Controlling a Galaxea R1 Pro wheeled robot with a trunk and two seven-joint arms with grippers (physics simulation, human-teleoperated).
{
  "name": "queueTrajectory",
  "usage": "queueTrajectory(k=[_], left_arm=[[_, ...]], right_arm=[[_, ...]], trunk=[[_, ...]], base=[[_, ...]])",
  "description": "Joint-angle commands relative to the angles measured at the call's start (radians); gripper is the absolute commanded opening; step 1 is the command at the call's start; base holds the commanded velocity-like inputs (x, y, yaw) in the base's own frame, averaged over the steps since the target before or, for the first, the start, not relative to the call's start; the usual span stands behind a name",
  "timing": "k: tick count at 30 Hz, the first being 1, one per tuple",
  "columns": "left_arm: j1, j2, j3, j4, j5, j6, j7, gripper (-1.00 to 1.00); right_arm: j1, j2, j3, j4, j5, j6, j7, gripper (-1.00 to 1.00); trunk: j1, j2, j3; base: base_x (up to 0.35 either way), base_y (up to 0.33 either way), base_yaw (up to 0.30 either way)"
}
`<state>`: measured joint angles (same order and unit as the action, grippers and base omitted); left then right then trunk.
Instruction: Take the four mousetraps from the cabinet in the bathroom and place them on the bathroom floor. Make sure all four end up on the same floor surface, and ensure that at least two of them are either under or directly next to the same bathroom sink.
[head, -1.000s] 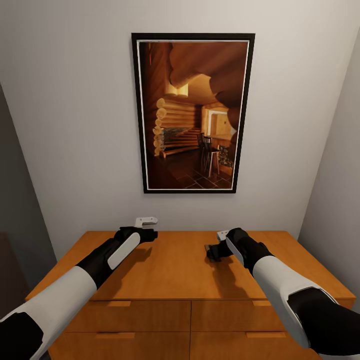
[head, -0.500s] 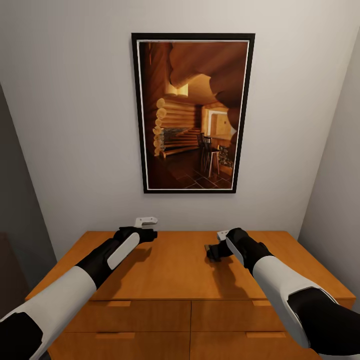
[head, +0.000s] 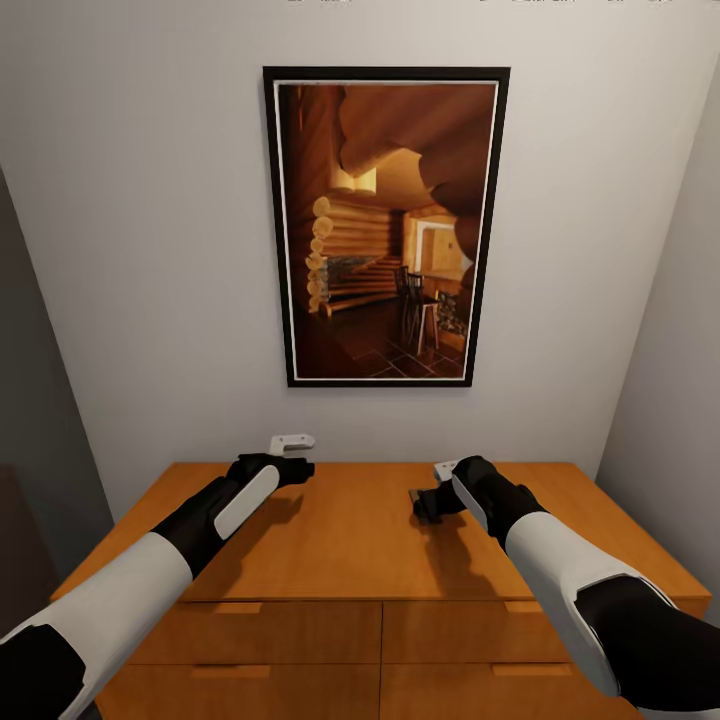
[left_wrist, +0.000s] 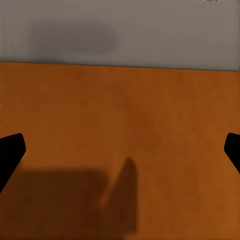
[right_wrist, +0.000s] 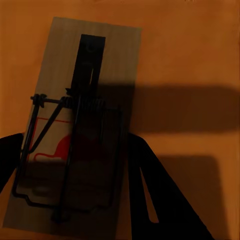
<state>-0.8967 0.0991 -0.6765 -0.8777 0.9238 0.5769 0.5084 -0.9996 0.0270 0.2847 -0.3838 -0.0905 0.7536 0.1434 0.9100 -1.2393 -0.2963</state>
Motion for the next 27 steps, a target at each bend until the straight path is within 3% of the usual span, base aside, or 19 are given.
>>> queueTrajectory(k=[1,27], left_arm=[[-0.001,0.001,-0.005,-0.002,0.011,0.0,0.01,1.0],[0.001,0.003,-0.005,0.003,0.009,-0.002,0.01,1.0]], right_arm=[[-0.001,-0.001,0.008,-0.001,-0.012,0.004,-0.005,-1.0],[-0.001,-0.001,0.01,-0.003,-0.011,0.004,-0.001,-1.0]], trunk=[[-0.004,0.006,0.002],[-0.104,0.188,0.083]], base=[[0.0,0.0,0.0],[0.0,0.0,0.0]])
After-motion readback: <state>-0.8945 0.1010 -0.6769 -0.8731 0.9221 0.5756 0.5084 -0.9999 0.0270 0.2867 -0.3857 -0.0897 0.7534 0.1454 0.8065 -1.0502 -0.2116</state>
